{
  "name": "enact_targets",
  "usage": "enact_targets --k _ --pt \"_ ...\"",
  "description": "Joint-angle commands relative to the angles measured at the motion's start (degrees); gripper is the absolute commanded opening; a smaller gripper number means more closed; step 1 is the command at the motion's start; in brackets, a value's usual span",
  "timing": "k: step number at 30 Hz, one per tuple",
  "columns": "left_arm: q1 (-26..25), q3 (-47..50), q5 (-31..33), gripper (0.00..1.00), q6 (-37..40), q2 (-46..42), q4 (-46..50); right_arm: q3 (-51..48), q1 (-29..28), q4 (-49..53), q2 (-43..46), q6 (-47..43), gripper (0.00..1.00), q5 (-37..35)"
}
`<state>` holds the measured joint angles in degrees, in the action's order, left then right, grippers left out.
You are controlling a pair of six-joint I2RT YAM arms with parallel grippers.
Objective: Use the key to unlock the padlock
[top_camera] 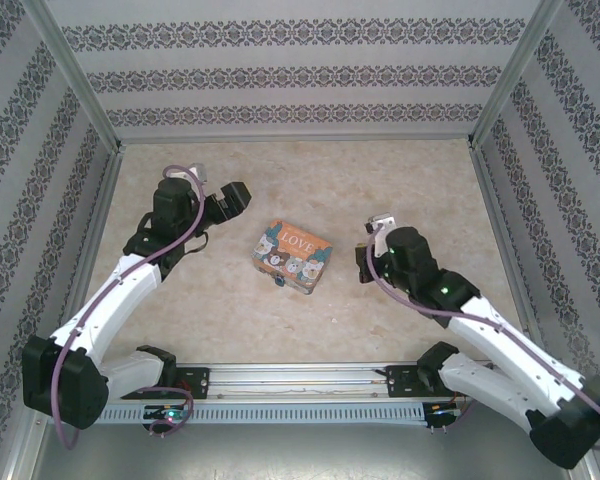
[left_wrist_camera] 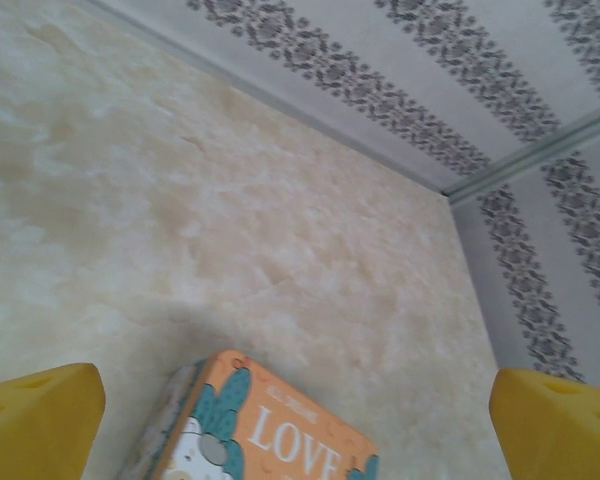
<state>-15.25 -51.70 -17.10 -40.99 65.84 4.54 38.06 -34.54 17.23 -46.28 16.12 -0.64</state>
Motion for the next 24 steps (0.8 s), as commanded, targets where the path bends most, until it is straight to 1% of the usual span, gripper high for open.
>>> enact_targets --k 1,3,6,8,12,16,24 --pt "0.69 -0.60 -6.37 0.97 -4.23 -1.17 -3.14 -3.67 2.05 -17.31 3.89 3.04 0.00 8.71" --pt "0.45 0.81 -8.55 0.96 -8.22 -1.56 -7.78 -5.23 4.24 -24.83 4.87 8.76 0.00 15.16" --pt "-0.01 2.58 -10.55 0.94 -13.42 -1.84 -14.36 -6.77 6.82 -34.56 4.09 17.34 0.00 22.88" --pt "-0.53 3.26 -11.42 0.91 -16.20 -1.86 -17.61 -7.12 7.92 -40.47 2.76 22.13 0.00 26.98" --pt "-1.60 3.72 -13.34 0.88 -21.49 -1.26 -22.67 -6.70 8.94 -51.21 -0.83 29.92 0.00 32.96" --pt "-3.05 2.89 -14.53 0.87 -27.02 0.17 -26.73 -6.52 9.66 -63.77 -5.22 39.16 0.00 34.75" --pt "-7.90 0.47 -12.87 0.85 -35.74 3.91 -37.09 -4.52 9.78 -82.92 -16.53 59.94 0.00 33.19"
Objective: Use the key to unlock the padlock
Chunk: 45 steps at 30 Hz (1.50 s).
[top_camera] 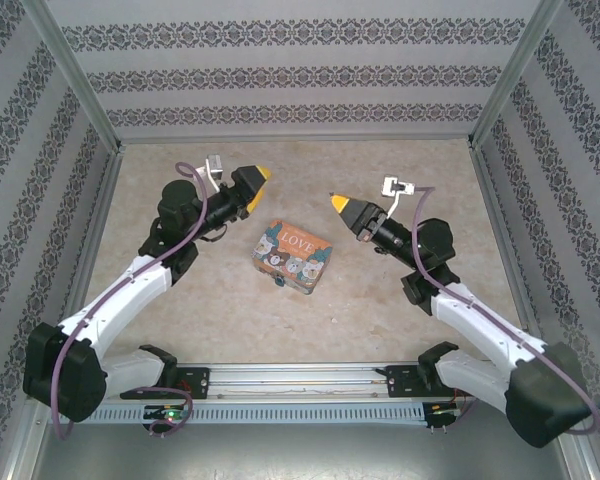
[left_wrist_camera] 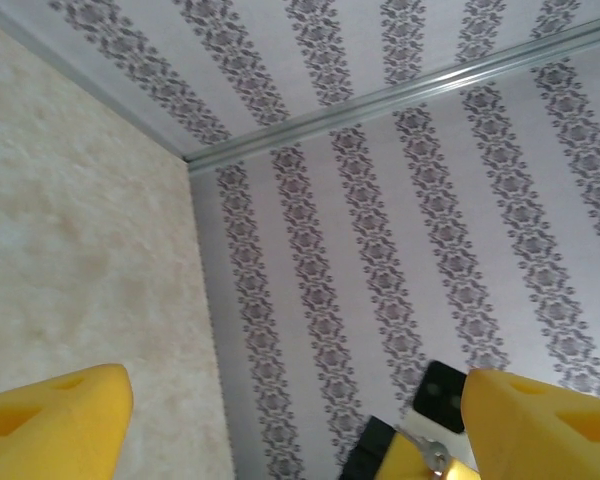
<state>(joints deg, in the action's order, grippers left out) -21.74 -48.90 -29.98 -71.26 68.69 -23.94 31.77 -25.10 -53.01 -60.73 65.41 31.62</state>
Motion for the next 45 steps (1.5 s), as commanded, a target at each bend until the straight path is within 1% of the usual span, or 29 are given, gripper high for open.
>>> enact_targets --k 1,6,11,15,18,20,27,33,40,45 --pt "-1.86 -2.22 0.61 0.85 -6.73 1.47 -10.02 2.04 0.23 -13.87 -3.00 12.01 0.00 0.81" --pt "-4.72 -2.09 3.23 0.84 -12.93 5.12 -16.92 3.21 -0.47 -14.46 -5.24 13.99 0.00 0.90" --pt "-8.28 -4.08 3.81 0.82 -16.50 9.51 -21.47 3.56 -0.91 -14.84 -7.05 14.13 0.00 1.87" --pt "-10.95 -6.34 4.32 0.77 -17.21 12.06 -22.71 3.91 -1.42 -15.35 -8.58 13.96 0.00 1.96" --pt "-13.24 -8.19 5.45 0.77 -16.25 13.07 -21.24 4.34 -1.66 -15.95 -9.60 13.96 0.00 1.96" --pt "-14.05 -8.92 5.60 0.75 -16.63 13.86 -22.09 4.44 -1.79 -16.31 -10.14 13.96 0.00 1.88" --pt "-15.53 -9.98 5.98 0.70 -16.46 14.99 -21.90 4.71 -1.92 -17.83 -12.02 14.52 0.00 1.51" --pt "-15.62 -10.00 6.58 0.62 -14.91 13.86 -20.24 4.38 -1.80 -18.70 -13.01 15.19 0.00 1.39" --pt "-15.53 -9.97 7.63 0.50 -11.83 11.60 -16.13 2.01 -1.33 -18.70 -12.62 15.63 0.00 -0.01" --pt "-15.53 -9.42 8.26 0.44 -10.84 10.63 -14.99 0.95 -1.01 -18.70 -12.31 15.75 0.00 -0.59"
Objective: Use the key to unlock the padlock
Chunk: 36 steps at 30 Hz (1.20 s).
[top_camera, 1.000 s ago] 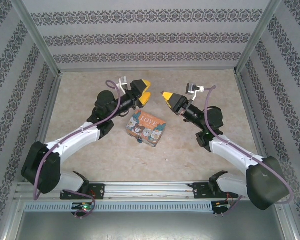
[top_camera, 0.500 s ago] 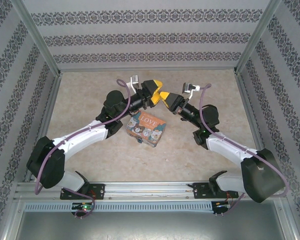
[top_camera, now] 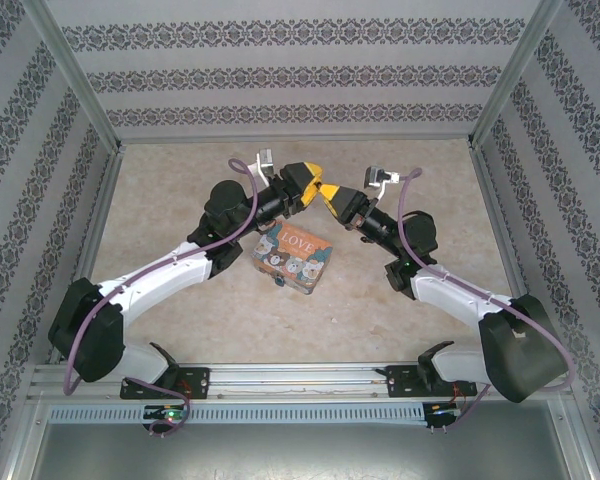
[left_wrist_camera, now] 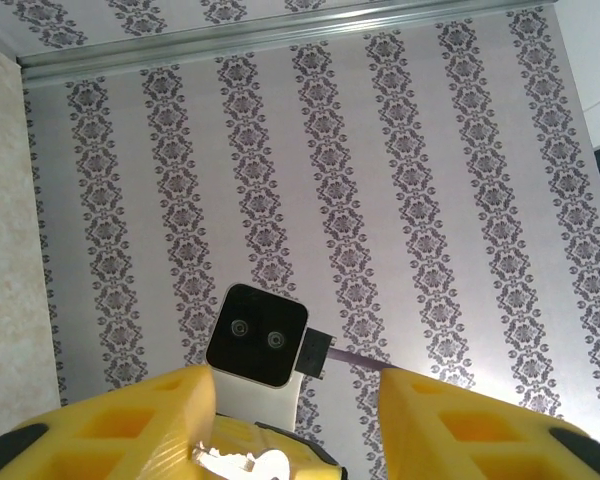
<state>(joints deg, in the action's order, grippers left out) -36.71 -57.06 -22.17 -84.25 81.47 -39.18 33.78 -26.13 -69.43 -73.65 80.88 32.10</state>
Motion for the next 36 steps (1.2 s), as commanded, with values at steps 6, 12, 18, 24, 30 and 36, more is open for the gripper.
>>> enact_targets --k 6,12,18,24,30,36 --pt "-0.47 -1.13 0.53 0.37 2.68 -2.19 0.62 -1.69 0.03 -2.21 0.70 0.24 0.00 -1.07" --pt "-0.42 -1.74 0.54 0.30 4.27 -2.18 2.98 -1.76 0.20 -2.20 0.87 0.26 0.00 -0.99" --pt "-0.29 -1.68 0.63 0.20 5.31 -2.02 4.75 -1.90 0.38 -2.24 1.13 0.44 0.00 -1.17" --pt "-0.05 -1.51 1.05 0.05 7.00 -2.51 6.80 -2.07 0.62 -2.29 1.25 0.83 0.00 -1.16" --pt "0.40 -1.87 2.02 0.00 11.73 -4.53 12.93 -2.58 1.07 -1.23 1.89 0.93 0.15 -0.86" --pt "2.01 -1.39 2.44 0.00 18.76 -8.31 20.17 -3.85 3.45 4.49 5.46 -1.84 0.42 0.87"
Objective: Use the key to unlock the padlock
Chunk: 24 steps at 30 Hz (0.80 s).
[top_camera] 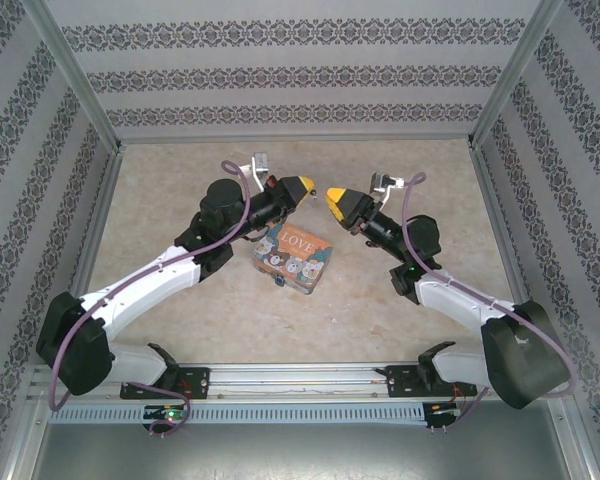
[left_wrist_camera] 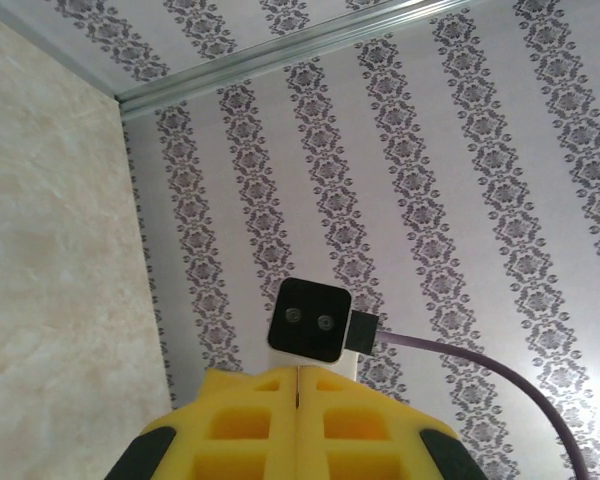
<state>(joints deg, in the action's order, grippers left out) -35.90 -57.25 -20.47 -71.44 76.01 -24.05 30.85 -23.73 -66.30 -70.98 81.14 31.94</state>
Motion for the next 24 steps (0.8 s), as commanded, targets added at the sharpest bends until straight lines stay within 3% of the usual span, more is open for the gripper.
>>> enact_targets --k 1,6,13,22,24 --pt "1.71 -1.12 0.64 0.00 7.88 -3.60 6.14 -0.86 1.63 3.64 4.01 -3.41 0.46 1.67" --pt "4.65 -0.16 -1.43 0.00 15.79 -7.98 8.85 0.51 3.24 22.27 12.05 -16.01 0.59 3.74" --pt "7.24 -1.66 -10.64 0.00 26.19 -10.52 11.13 5.35 2.33 46.79 20.92 -37.11 0.72 4.86" --pt "7.37 -3.55 -19.86 0.00 34.75 -10.88 14.30 7.07 1.33 51.70 24.53 -51.51 0.97 4.00" --pt "7.42 -3.60 -21.14 0.00 35.41 -10.86 14.21 7.52 0.97 52.04 24.24 -53.40 0.98 4.09"
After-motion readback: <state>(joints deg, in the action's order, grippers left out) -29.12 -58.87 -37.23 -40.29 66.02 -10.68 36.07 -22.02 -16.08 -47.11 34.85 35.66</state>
